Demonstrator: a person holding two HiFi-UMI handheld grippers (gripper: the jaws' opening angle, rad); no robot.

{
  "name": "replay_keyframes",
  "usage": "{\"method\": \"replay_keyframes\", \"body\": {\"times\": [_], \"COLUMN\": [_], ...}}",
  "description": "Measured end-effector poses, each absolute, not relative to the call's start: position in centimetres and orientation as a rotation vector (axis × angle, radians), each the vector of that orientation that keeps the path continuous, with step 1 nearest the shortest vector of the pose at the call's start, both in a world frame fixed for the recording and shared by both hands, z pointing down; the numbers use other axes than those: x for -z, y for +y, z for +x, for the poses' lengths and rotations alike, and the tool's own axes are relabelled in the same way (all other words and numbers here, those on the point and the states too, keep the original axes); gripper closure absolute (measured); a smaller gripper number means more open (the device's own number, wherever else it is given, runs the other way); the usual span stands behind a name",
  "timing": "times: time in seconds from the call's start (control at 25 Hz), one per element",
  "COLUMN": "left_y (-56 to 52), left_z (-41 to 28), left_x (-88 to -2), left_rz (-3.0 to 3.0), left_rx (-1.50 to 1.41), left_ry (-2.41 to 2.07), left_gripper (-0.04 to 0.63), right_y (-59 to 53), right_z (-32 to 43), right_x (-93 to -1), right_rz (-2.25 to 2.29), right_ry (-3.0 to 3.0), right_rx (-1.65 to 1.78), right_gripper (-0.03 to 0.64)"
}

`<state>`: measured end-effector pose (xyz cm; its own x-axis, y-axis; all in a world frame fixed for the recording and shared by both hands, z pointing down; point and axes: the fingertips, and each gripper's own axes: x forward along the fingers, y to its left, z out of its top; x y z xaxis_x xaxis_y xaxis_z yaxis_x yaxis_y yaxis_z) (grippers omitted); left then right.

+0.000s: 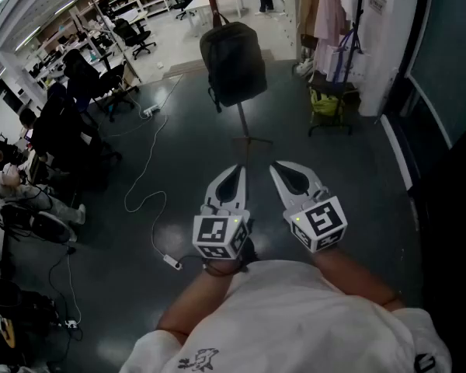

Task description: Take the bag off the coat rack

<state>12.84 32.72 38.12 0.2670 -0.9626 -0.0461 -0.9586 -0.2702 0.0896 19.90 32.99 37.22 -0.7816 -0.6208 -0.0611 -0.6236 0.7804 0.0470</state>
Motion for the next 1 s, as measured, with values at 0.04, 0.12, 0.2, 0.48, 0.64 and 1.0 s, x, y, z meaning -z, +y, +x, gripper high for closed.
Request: {"method": "replay_keyframes", "body": {"times": [0.04, 0.12, 0.2, 0.48, 0.64, 1.0], "left_y": [32.6, 32.5, 32.4, 31.8, 31.2, 27.3], "left_z": [12.9, 12.9, 12.8, 11.9, 10.6, 6.6], "left_x": [-38.1, -38.2, -38.3, -38.7, -38.8, -39.7], "left_rz": [2.466, 2.467, 2.469, 2.469, 2.460, 2.469], "left_rx": [0.143, 0.147, 0.145, 0.142, 0.150, 0.156], "left_ry": [-1.868, -1.865, -1.866, -1.865, -1.866, -1.852], "left_gripper": [0.594, 0.594, 0.594, 0.594, 0.594, 0.594], "right_y": [32.9, 32.6, 32.5, 31.8, 30.9, 27.1], "right_z": [20.0, 20.1, 20.1, 19.3, 18.5, 14.4], "right_x": [-37.3, -37.5, -37.7, -38.0, -38.2, -38.5], "right_rz": [-1.025, -1.031, -1.041, -1.048, -1.060, -1.056], "right_ry": [2.924, 2.925, 2.928, 2.922, 2.919, 2.922], "right_rx": [-0.098, -0.092, -0.088, -0.082, -0.053, -0.066], "right_gripper": [0.626, 0.625, 0.624, 0.624, 0.624, 0.623]}}
